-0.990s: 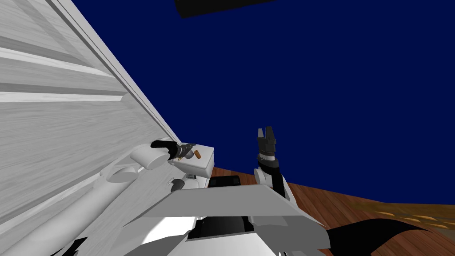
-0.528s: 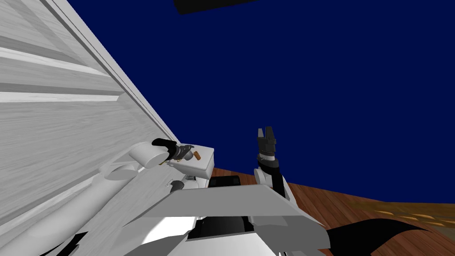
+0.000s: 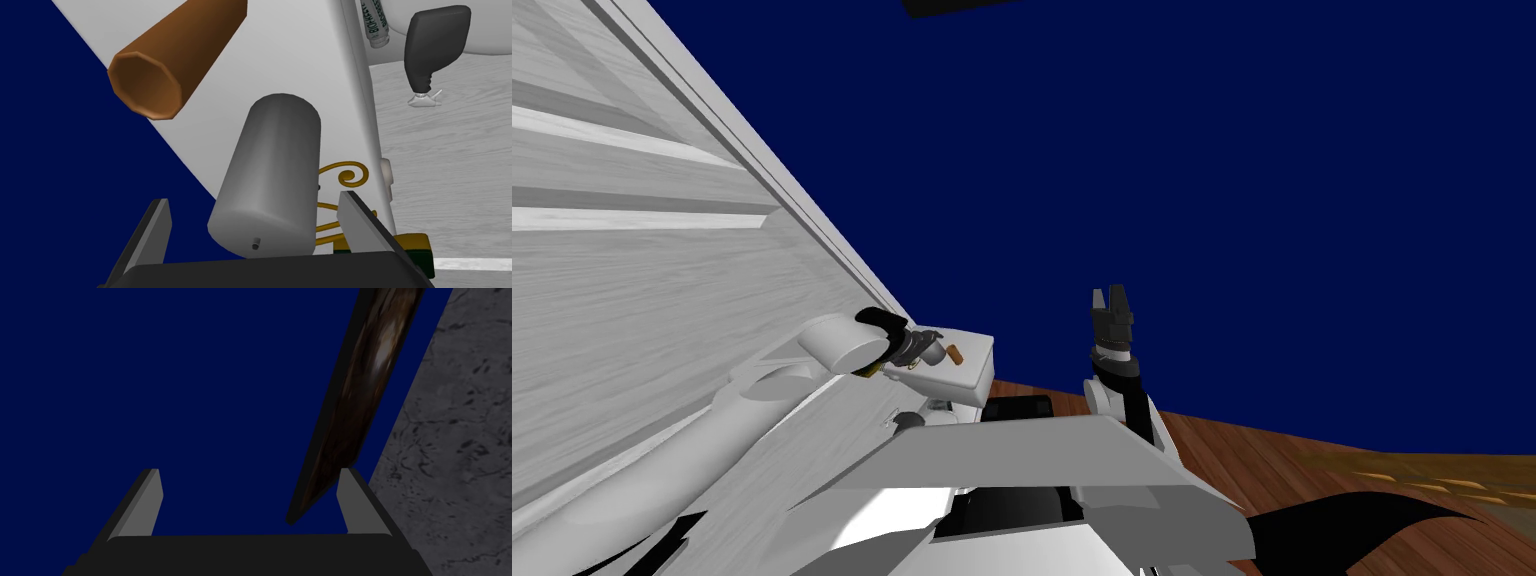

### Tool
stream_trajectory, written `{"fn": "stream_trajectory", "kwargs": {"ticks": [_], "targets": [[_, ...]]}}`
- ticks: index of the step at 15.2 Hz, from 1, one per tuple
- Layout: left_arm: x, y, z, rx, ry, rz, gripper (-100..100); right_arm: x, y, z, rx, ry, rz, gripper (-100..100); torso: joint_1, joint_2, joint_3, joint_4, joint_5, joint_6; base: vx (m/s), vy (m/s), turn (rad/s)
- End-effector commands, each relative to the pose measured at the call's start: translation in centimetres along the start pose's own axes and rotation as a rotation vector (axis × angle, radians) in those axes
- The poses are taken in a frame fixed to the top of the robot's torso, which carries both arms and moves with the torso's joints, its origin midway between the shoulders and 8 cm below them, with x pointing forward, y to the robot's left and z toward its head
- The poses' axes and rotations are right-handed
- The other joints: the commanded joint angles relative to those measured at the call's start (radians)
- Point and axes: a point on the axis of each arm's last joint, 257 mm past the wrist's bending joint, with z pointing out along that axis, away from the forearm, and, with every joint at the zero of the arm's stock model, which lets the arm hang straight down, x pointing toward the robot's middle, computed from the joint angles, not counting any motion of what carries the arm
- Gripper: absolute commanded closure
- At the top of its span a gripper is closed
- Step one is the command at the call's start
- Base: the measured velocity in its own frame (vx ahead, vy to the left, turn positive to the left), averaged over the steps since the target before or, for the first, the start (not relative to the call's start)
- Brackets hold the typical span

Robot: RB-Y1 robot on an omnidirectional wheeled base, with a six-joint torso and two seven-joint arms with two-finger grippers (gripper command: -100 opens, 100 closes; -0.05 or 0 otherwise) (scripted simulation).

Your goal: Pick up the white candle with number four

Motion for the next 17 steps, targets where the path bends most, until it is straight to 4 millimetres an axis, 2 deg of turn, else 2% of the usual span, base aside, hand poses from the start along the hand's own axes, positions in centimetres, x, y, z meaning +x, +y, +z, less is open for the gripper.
{"fn": "stream_trajectory", "kwargs": {"ticks": [1,3,4,8,10,11,15,16,17], "targets": [[-0.1,0.6,-0.3,-0.032,0.005,0.005,-100,0.0,0.0,0.0,0.000,0.000,0.000,0,0.000,0.000,0.000,0.000,0.000,0.000,0.028,0.013,-0.015],[-0.1,1.1,-0.5,-0.057,0.009,0.009,-100,0.0,0.0,0.0,0.000,0.000,0.000,0,0.000,0.000,0.000,0.000,0.000,0.000,0.030,0.017,-0.021],[0.0,0.7,-0.4,-0.040,0.006,0.006,-100,0.0,0.0,0.0,0.000,0.000,0.000,0,0.000,0.000,0.000,0.000,0.000,0.000,0.019,0.011,-0.008],[-0.6,1.2,1.8,-0.048,0.000,-0.011,-100,0.0,0.0,0.0,0.000,0.000,0.000,0,-0.001,0.003,0.002,0.001,0.000,0.000,-0.018,0.000,-0.064],[-0.5,1.2,1.5,-0.050,0.001,-0.011,-100,0.0,0.0,0.0,0.000,0.000,0.000,0,-0.001,0.004,0.002,0.001,0.000,0.000,-0.020,0.000,-0.033],[-0.6,1.2,1.6,-0.048,0.000,-0.010,100,0.0,0.0,0.0,0.000,0.000,0.000,0,-0.001,0.004,0.002,0.001,0.000,0.000,-0.005,0.001,0.003],[-0.5,1.2,1.6,-0.050,0.001,-0.009,100,0.0,0.0,0.0,0.000,0.000,0.000,0,-0.001,0.003,0.002,0.001,0.000,0.000,0.000,0.000,-0.003],[-0.3,0.9,0.6,-0.046,0.004,-0.002,100,0.0,0.0,0.0,0.000,0.000,0.000,0,-0.001,0.003,0.002,0.001,0.000,0.000,0.012,0.001,0.067],[-0.2,0.9,0.3,-0.046,0.005,0.000,100,0.0,0.0,0.0,0.000,0.000,0.000,0,-0.001,0.003,0.002,0.001,-0.001,-0.001,0.026,0.004,0.105]]}}
